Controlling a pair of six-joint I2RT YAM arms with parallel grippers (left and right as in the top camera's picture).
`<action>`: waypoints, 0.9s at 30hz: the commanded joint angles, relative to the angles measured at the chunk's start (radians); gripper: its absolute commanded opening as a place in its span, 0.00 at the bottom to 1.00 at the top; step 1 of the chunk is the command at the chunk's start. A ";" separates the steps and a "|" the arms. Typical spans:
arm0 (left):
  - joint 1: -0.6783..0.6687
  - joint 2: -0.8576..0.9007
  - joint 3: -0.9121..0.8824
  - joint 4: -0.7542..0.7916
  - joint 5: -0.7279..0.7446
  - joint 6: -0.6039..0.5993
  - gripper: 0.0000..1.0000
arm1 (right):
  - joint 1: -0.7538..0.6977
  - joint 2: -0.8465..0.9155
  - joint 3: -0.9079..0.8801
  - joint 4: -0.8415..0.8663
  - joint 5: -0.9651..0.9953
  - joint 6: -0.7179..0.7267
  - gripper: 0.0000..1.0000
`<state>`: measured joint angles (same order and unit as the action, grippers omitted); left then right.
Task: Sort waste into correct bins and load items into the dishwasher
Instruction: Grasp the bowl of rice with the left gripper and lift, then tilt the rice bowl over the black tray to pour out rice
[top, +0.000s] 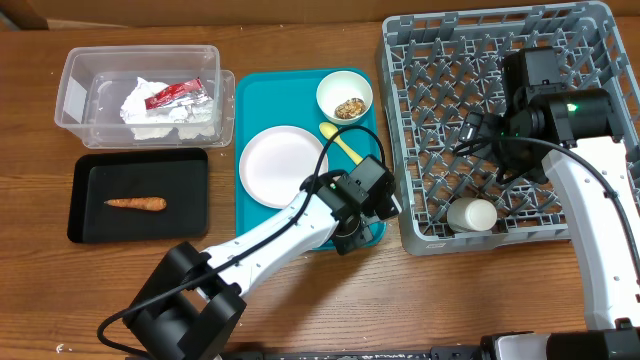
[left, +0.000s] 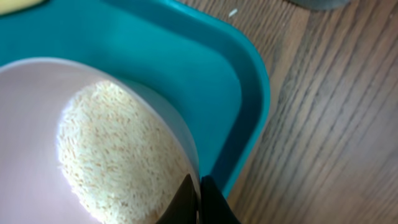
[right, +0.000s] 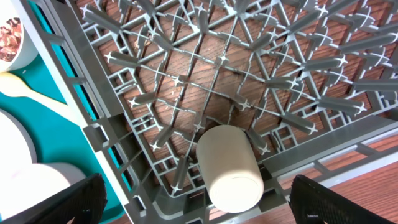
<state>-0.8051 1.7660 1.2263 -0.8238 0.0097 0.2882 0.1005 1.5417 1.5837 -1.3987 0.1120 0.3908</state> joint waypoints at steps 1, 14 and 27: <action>0.003 0.005 0.142 -0.084 -0.014 -0.138 0.04 | 0.001 -0.013 0.019 0.005 0.012 -0.006 0.97; 0.262 -0.019 0.543 -0.515 -0.016 -0.486 0.04 | 0.001 -0.013 0.019 0.004 0.011 -0.006 0.97; 0.820 -0.176 0.376 -0.563 0.207 -0.403 0.04 | 0.001 -0.013 0.019 0.005 0.011 -0.005 0.97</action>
<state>-0.0834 1.6508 1.6966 -1.4086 0.1024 -0.1680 0.1005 1.5417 1.5837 -1.3983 0.1123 0.3912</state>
